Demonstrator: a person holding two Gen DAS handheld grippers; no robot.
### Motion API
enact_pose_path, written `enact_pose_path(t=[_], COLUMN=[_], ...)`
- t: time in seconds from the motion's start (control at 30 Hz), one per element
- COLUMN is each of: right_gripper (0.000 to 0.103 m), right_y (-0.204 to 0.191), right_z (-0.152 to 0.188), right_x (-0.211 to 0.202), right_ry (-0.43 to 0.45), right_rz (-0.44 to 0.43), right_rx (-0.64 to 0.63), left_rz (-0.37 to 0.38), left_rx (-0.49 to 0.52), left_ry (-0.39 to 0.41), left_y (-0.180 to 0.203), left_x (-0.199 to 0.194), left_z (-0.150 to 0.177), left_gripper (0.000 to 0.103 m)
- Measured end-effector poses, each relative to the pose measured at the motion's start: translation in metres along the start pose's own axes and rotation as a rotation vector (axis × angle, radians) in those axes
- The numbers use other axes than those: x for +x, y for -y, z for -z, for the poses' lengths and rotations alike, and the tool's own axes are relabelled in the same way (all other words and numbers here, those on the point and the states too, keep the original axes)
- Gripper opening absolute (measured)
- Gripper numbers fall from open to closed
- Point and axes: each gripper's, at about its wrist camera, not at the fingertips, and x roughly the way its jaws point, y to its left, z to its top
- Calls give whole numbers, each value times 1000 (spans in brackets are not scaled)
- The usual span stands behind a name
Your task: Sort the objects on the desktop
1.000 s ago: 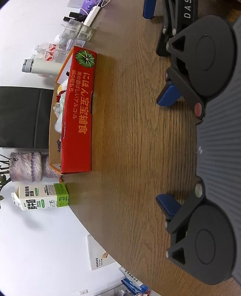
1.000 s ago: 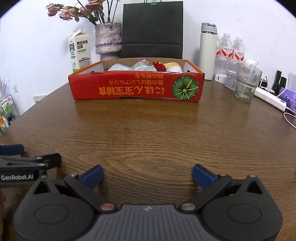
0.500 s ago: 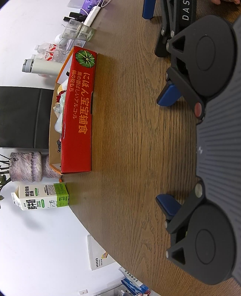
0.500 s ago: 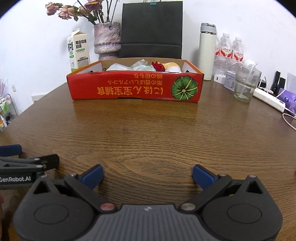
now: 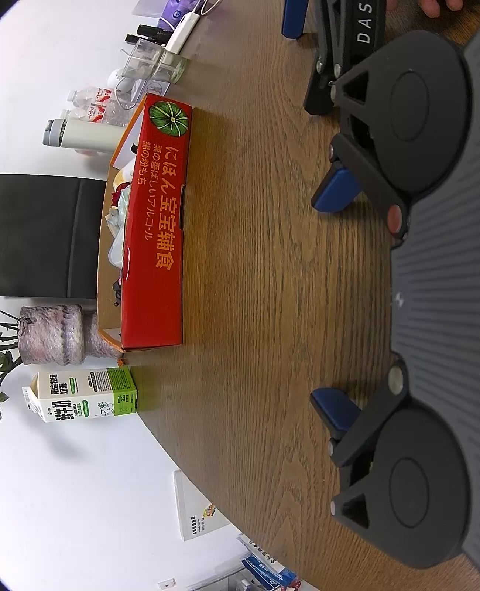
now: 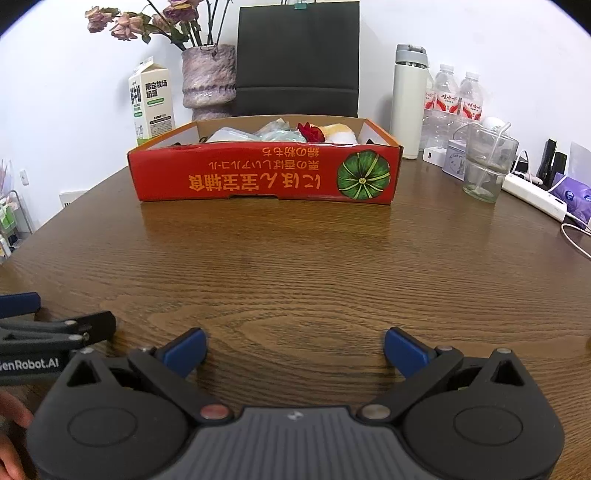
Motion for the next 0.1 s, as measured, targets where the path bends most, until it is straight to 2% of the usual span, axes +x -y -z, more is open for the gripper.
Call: enact_pose_path(t=[0.1], right_gripper=[103], right_y=[0], right_z=[0], right_x=[0], right_ry=[0], right_rz=[1], right_rx=[0], left_rz=[-1], left_rx=[2], left_ry=[0], left_y=[1], left_x=[0], left_z=[0], left_gripper=[103])
